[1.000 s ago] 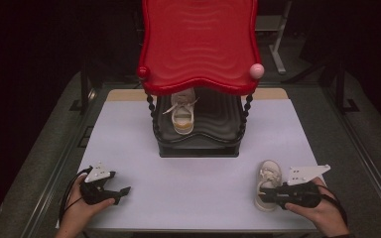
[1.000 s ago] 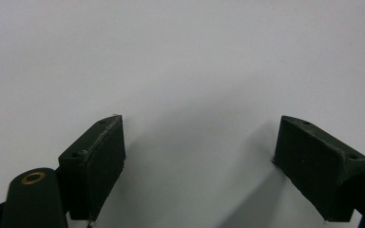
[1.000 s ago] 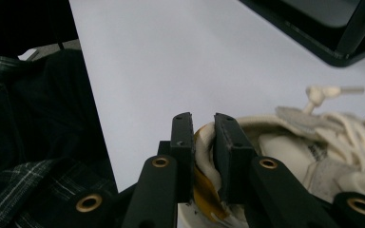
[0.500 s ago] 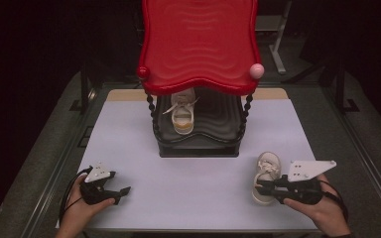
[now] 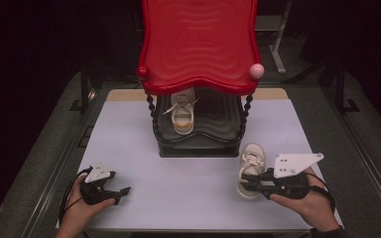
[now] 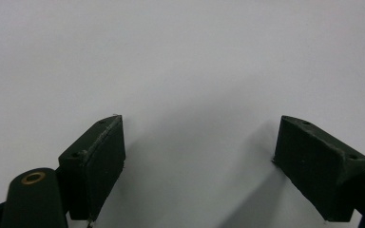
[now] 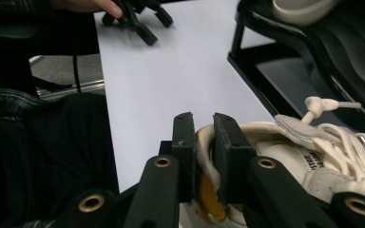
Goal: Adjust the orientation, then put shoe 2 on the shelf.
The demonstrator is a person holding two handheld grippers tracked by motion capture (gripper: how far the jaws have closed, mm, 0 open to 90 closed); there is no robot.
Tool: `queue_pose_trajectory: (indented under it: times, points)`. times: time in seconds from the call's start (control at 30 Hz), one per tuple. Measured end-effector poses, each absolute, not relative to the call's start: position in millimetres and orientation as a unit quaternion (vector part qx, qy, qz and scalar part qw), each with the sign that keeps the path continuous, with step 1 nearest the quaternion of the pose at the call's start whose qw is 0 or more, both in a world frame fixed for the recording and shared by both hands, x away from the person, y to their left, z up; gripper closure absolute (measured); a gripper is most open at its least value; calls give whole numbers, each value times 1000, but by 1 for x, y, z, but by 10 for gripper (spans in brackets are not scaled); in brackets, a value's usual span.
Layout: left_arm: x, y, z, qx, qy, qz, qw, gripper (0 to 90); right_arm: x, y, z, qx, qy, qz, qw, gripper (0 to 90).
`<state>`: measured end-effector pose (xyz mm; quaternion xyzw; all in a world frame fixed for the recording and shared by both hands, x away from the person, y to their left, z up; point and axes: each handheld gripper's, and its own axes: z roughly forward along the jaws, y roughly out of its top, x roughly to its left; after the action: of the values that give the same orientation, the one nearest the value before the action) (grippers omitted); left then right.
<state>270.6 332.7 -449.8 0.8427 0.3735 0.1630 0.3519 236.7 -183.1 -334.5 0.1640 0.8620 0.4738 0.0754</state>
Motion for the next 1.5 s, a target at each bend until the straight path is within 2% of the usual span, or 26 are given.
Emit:
queue_pose_trajectory:
  times: [0.43, 0.9, 0.97, 1.0, 1.07, 1.23, 1.5]
  points:
    - [271, 333, -450, 843, 373, 162, 352, 162, 267, -134, -308, 109, 865, 482, 82, 793]
    - [270, 332, -449, 842, 376, 164, 350, 165, 335, -104, -298, 97, 878, 459, 94, 793]
    - [270, 331, -448, 842, 374, 164, 352, 183, 343, -102, -296, 98, 879, 457, 99, 793]
    - [270, 330, -447, 843, 371, 166, 353, 220, 349, -101, -295, 95, 879, 457, 102, 792]
    - [270, 329, -445, 843, 368, 171, 355, 226, 356, -99, -295, 96, 879, 456, 102, 793]
    - [270, 323, -436, 832, 363, 177, 381, 242, 361, -99, -297, 98, 881, 452, 99, 792]
    - [269, 292, -414, 836, 324, 161, 412, 250, 357, -99, -313, 99, 886, 440, 105, 776]
